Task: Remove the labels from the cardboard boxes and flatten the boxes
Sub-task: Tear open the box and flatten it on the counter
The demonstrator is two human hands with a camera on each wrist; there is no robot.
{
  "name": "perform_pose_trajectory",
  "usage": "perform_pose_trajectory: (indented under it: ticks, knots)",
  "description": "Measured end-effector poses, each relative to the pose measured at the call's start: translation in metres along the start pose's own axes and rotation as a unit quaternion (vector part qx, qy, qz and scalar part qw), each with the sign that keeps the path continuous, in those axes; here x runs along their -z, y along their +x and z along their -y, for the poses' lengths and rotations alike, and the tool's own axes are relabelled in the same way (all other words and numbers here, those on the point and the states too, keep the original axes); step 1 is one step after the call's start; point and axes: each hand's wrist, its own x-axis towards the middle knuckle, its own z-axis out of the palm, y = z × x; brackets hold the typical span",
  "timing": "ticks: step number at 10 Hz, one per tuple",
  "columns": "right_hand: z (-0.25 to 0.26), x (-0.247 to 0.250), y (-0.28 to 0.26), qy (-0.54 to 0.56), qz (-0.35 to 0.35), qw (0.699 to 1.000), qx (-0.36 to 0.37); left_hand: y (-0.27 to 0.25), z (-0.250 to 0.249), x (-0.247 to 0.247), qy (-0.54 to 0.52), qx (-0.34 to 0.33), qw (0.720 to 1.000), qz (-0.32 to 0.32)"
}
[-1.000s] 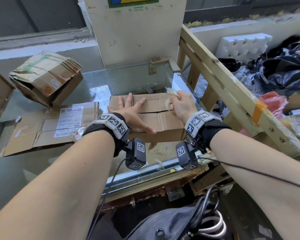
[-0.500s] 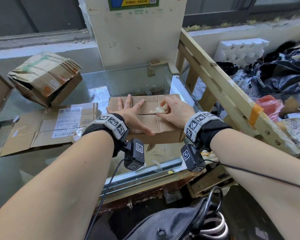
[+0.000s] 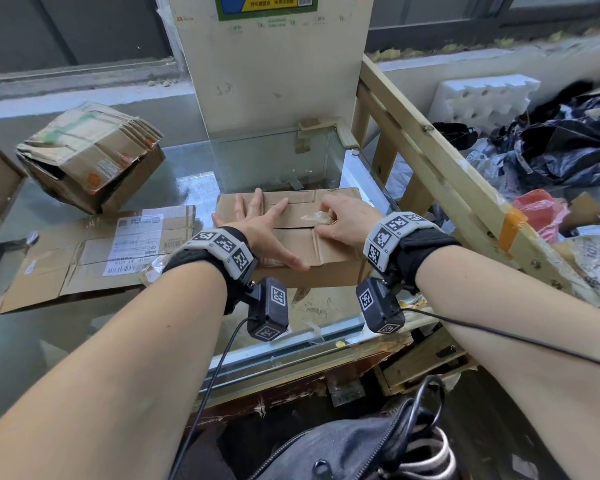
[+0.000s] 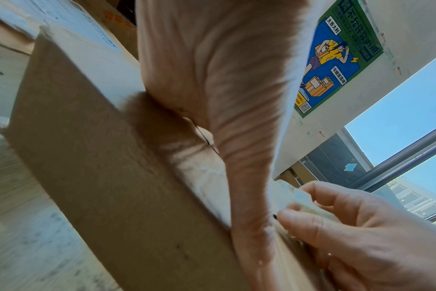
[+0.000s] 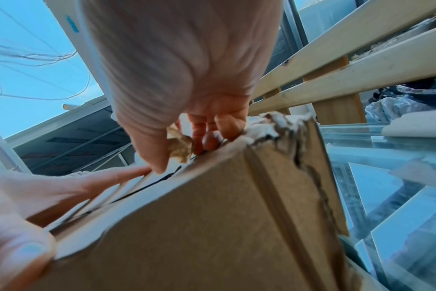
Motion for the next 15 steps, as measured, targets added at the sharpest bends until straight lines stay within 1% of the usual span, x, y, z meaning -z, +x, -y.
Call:
perform_pose_trajectory:
  ticks: [1,2,3,4,5,6,7,8,9,10,11,12,13,15]
  knots:
    - [-0.001,0.001,0.002,0.057,0.018,0.998,-0.025,0.000,-0.001,0.000,-0.001,-0.001,1.000,-0.002]
    - [0.001,0.006,0.003,0.114,0.069,0.990,-0.046,-0.001,-0.001,0.000,0.001,0.000,1.000,-0.003]
    - [0.000,0.010,0.004,0.136,0.053,0.988,-0.041,0.000,-0.001,0.000,0.003,0.000,1.000,-0.001]
    - [-0.005,0.007,0.002,0.201,-0.005,0.978,-0.056,-0.001,-0.002,0.000,0.002,0.001,1.000,-0.001]
    - [-0.002,0.003,0.001,0.238,-0.006,0.969,-0.067,0.000,-0.002,0.000,0.004,0.001,1.000,0.000]
    - [0.008,0.007,0.004,0.247,0.032,0.962,-0.107,0.000,-0.001,-0.001,0.002,0.000,1.000,-0.001]
    - [0.009,0.014,0.006,0.290,0.042,0.944,-0.151,0.000,-0.001,-0.001,0.001,-0.001,1.000,-0.004]
    - [0.003,0.014,0.004,0.256,0.053,0.960,-0.101,0.000,-0.001,-0.001,0.002,-0.001,1.000,-0.004]
    - [-0.001,0.005,0.005,0.257,0.006,0.962,-0.088,0.002,0.000,-0.001,0.003,-0.002,1.000,-0.004]
    - [-0.001,-0.002,0.010,0.236,-0.042,0.963,-0.125,0.002,0.001,-0.002,0.002,-0.002,1.000,-0.002]
    - [0.008,0.001,0.012,0.119,-0.025,0.983,-0.138,0.002,0.001,-0.002,0.000,-0.002,1.000,-0.002]
    - [0.019,0.007,0.019,-0.038,0.033,0.991,-0.124,0.002,0.000,-0.001,-0.002,0.001,1.000,0.000]
    - [0.022,0.007,0.026,-0.081,0.083,0.986,-0.119,0.002,0.000,-0.001,0.000,0.002,1.000,0.000]
    - [0.018,0.008,0.023,-0.088,0.070,0.988,-0.106,0.002,0.000,-0.002,0.000,0.000,1.000,-0.001]
